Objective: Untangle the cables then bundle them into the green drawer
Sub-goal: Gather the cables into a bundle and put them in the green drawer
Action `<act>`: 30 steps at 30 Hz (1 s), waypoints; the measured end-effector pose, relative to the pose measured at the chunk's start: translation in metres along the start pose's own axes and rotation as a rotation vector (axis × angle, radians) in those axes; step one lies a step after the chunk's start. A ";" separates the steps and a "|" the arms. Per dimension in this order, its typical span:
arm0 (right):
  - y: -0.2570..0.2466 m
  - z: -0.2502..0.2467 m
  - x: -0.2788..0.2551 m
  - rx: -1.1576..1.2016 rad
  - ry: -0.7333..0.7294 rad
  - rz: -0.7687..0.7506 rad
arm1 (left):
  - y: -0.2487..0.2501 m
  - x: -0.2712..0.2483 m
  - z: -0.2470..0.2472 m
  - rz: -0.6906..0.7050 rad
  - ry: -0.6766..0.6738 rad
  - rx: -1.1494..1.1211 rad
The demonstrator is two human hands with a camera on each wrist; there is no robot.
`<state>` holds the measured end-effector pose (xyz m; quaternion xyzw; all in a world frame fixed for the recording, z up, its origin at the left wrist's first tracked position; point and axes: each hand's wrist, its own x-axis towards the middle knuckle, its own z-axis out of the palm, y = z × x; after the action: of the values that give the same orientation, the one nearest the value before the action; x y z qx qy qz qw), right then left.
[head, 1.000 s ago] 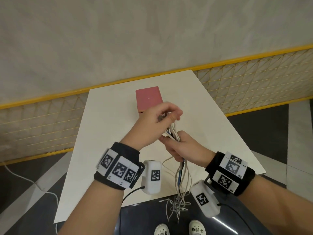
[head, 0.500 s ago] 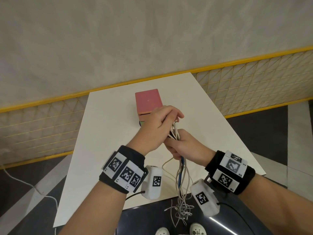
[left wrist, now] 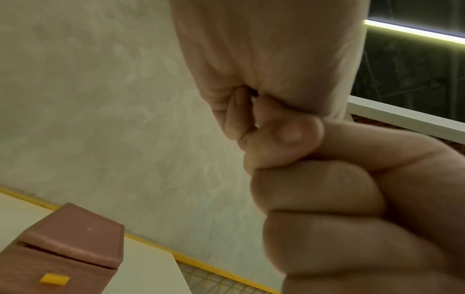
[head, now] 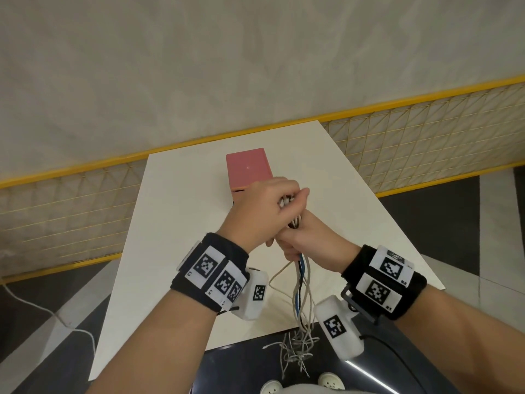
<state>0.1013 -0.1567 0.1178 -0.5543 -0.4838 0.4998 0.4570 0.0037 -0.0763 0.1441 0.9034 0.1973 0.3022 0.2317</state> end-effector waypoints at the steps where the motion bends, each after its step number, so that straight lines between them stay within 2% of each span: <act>1: 0.002 -0.001 -0.002 0.000 -0.024 -0.005 | -0.001 0.001 -0.003 -0.013 0.043 -0.008; 4: 0.007 -0.007 -0.008 0.007 -0.119 -0.014 | -0.014 0.001 -0.015 -0.193 0.182 -0.136; 6: 0.009 -0.009 -0.008 0.036 -0.097 0.022 | -0.022 -0.001 -0.019 -0.275 0.169 -0.138; 8: 0.010 -0.008 -0.004 0.021 -0.046 0.051 | -0.030 -0.003 -0.018 -0.169 0.172 0.163; 10: 0.009 -0.005 0.000 -0.020 -0.035 0.078 | -0.027 -0.005 -0.017 0.066 0.139 0.389; 12: 0.007 -0.006 0.002 -0.082 -0.065 0.094 | -0.022 -0.010 -0.011 0.246 -0.066 0.372; 13: 0.005 -0.007 0.002 -0.111 -0.088 0.096 | -0.020 -0.014 -0.009 0.244 -0.191 0.338; 15: 0.000 -0.012 0.003 -0.138 -0.131 0.103 | -0.021 -0.023 -0.007 0.114 -0.328 0.259; 20: -0.003 -0.033 0.003 -0.130 -0.249 0.099 | -0.036 -0.027 -0.012 -0.026 -0.379 0.346; 22: -0.003 -0.041 0.000 -0.158 -0.280 0.094 | -0.041 -0.027 -0.018 -0.088 -0.381 0.259; 24: 0.000 -0.046 -0.003 -0.184 -0.281 0.080 | -0.045 -0.028 -0.023 -0.160 -0.320 0.076; 28: 0.006 -0.047 -0.001 -0.189 -0.244 0.045 | -0.048 -0.031 -0.019 -0.259 -0.087 -0.181; 30: 0.010 -0.045 0.003 -0.171 -0.181 0.040 | -0.052 -0.032 -0.014 -0.330 -0.055 -0.253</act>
<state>0.1475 -0.1560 0.1114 -0.5534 -0.5528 0.5137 0.3525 -0.0400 -0.0459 0.1111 0.8303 0.2965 0.2578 0.3952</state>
